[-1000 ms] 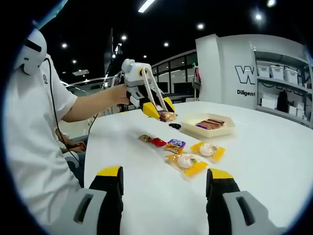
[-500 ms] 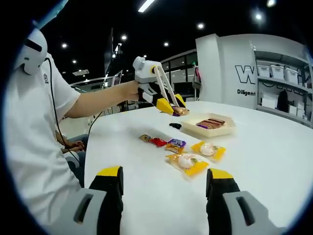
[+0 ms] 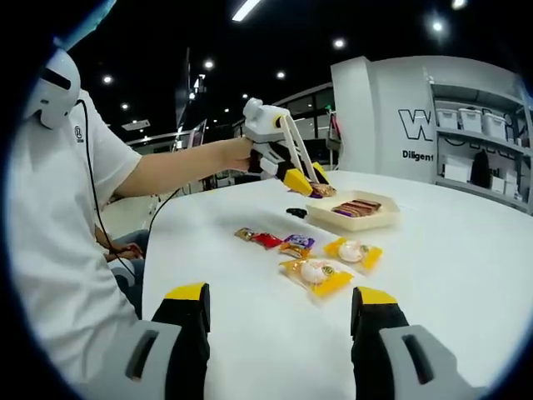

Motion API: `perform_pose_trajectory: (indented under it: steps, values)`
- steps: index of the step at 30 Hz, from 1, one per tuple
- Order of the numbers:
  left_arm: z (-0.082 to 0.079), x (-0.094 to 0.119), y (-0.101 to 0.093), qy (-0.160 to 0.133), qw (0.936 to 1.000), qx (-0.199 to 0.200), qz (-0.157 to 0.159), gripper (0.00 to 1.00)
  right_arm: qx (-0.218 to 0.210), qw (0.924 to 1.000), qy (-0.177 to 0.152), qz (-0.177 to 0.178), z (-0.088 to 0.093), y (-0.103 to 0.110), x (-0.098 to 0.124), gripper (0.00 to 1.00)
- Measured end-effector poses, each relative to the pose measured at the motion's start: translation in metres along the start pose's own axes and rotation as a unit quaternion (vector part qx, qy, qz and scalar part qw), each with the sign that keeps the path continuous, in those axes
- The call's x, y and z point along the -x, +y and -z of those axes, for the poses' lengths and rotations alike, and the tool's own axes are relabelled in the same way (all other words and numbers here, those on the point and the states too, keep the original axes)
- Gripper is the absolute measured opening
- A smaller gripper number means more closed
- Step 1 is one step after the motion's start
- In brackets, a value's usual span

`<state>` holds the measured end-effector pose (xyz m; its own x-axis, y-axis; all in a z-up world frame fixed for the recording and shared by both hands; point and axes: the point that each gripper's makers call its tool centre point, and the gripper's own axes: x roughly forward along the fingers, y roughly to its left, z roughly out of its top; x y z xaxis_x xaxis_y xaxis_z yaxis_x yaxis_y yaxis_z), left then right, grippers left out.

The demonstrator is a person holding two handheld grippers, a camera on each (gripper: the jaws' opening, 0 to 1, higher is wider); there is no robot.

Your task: Place the target food into the container with the food tongs after gripping and lifting it, then release it inside without dropping or visibly crushing the food.

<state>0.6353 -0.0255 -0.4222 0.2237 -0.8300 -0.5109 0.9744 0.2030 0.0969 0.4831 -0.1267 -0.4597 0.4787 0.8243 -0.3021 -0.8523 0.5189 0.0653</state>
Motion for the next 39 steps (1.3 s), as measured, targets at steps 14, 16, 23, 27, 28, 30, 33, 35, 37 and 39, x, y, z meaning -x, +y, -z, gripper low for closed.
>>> perform_pose_trajectory:
  steps: [14, 16, 23, 27, 28, 30, 33, 35, 37, 39]
  values:
    - [0.013, -0.015, 0.027, 0.011, 0.9998, 0.018, -0.003, 0.23, -0.002, 1.0, 0.001, 0.005, 0.001, -0.003, 0.002, 0.68]
    - [0.014, -0.016, 0.031, 0.009, 0.9997, 0.021, -0.005, 0.23, -0.002, 1.0, 0.003, 0.005, 0.002, -0.003, 0.002, 0.68]
    - [0.019, -0.026, 0.041, 0.014, 0.9995, 0.028, -0.003, 0.23, -0.002, 1.0, 0.004, 0.005, 0.002, -0.003, 0.002, 0.68]
    - [0.021, -0.031, 0.043, 0.014, 0.9996, 0.026, -0.002, 0.23, -0.001, 1.0, 0.006, 0.005, 0.003, -0.003, 0.001, 0.68]
    - [0.022, -0.032, 0.044, 0.016, 0.9996, 0.024, -0.002, 0.23, -0.001, 1.0, 0.006, 0.005, 0.003, -0.003, 0.001, 0.68]
    - [0.023, -0.034, 0.045, 0.018, 0.9996, 0.023, -0.001, 0.23, -0.001, 1.0, 0.007, 0.005, 0.003, -0.003, 0.002, 0.68]
    - [0.025, -0.036, 0.046, 0.02, 0.9996, 0.021, 0.001, 0.23, -0.002, 1.0, 0.006, 0.005, 0.003, -0.003, 0.002, 0.68]
    - [0.028, -0.038, 0.046, 0.024, 0.9995, 0.02, 0.002, 0.23, -0.002, 1.0, 0.007, 0.006, 0.003, -0.004, 0.002, 0.68]
    - [0.029, -0.038, 0.046, 0.026, 0.9994, 0.021, 0.003, 0.23, -0.002, 1.0, 0.006, 0.007, 0.003, -0.004, 0.002, 0.68]
    - [0.031, -0.039, 0.046, 0.028, 0.9994, 0.019, 0.003, 0.23, -0.002, 1.0, 0.007, 0.006, 0.004, -0.004, 0.002, 0.68]
